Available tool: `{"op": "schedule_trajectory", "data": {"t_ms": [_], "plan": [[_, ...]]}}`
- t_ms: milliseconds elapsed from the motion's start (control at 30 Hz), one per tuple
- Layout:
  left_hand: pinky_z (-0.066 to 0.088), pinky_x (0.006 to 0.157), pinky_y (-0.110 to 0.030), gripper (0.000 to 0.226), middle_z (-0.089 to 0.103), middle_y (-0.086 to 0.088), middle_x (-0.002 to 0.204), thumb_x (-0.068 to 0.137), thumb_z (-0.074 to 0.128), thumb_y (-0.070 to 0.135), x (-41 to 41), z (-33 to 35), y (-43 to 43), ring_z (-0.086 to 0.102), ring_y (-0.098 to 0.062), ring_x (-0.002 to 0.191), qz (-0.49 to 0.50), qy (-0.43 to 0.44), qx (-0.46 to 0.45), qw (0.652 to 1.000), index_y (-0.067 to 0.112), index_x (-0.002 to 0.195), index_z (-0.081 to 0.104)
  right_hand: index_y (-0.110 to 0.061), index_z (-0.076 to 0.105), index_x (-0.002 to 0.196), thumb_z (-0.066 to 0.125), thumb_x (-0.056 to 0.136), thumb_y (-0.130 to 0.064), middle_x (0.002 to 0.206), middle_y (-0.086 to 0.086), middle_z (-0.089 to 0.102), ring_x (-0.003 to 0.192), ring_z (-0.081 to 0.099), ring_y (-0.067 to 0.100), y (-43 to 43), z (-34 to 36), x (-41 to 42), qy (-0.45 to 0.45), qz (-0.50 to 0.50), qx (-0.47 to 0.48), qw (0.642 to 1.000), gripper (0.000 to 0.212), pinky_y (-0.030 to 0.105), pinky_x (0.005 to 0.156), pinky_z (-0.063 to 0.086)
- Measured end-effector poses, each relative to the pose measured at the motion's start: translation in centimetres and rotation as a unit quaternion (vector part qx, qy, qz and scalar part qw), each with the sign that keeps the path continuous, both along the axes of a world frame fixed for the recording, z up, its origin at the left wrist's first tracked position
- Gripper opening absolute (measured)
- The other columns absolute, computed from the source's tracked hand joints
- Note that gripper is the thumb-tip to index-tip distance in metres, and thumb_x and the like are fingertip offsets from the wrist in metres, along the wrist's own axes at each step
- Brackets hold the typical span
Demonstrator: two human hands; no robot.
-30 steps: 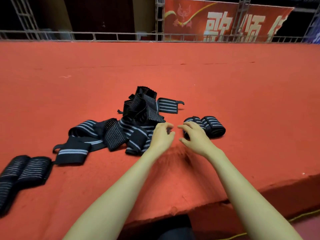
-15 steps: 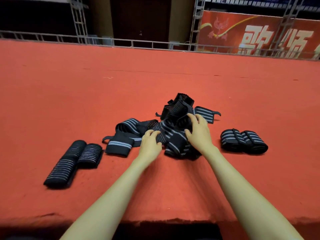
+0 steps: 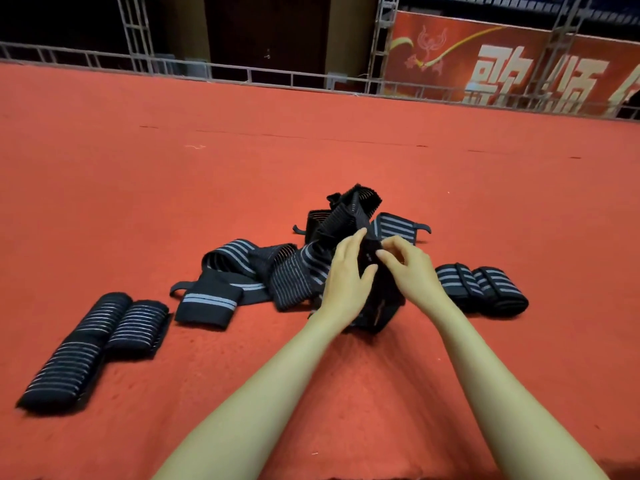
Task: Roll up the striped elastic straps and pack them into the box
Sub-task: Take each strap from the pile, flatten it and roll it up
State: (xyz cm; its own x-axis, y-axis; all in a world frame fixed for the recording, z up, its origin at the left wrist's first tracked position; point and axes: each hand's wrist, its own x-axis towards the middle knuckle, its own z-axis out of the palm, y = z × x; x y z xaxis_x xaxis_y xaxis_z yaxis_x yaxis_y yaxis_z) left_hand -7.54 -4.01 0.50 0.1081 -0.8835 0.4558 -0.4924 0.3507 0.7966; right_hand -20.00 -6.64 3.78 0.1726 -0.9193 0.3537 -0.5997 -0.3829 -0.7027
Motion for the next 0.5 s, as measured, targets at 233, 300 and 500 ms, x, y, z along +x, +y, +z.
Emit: {"op": "schedule_trajectory", "data": {"t_ms": [233,300,500], "plan": [[0.040,0.078,-0.023,0.017,0.059,0.007,0.087,0.081,0.071,0.027,1.8,1.0,0.3,0.052,-0.008,0.087,0.019,-0.029,-0.068,0.997,0.014,0.085,0.060,-0.023,0.064,0.098,0.063,0.090,-0.017,0.093,-0.018,0.066,0.087,0.058,-0.007,1.5,0.1,-1.0,-0.055,0.087,-0.033,0.994,0.010,0.010,0.079,0.041],[0.039,0.068,-0.018,0.016,0.057,0.009,0.072,0.082,0.071,0.022,2.3,1.9,1.2,0.051,-0.001,0.070,0.031,0.073,-0.067,0.995,0.015,0.077,0.058,-0.025,0.062,0.107,0.066,0.088,-0.022,0.103,-0.016,0.065,0.099,0.058,-0.002,1.5,-0.3,-1.1,-0.064,0.097,-0.018,0.993,0.019,0.013,0.086,0.042],[0.047,0.081,-0.030,0.008,0.066,-0.001,0.082,0.083,0.069,0.018,3.2,3.5,2.9,0.059,-0.008,0.080,-0.060,0.282,0.027,0.957,0.016,0.080,0.063,-0.021,0.059,0.120,0.064,0.089,-0.011,0.115,-0.004,0.056,0.093,0.059,0.001,1.1,-1.7,0.2,-0.096,0.052,0.010,0.994,0.032,0.001,0.077,0.039]]}}
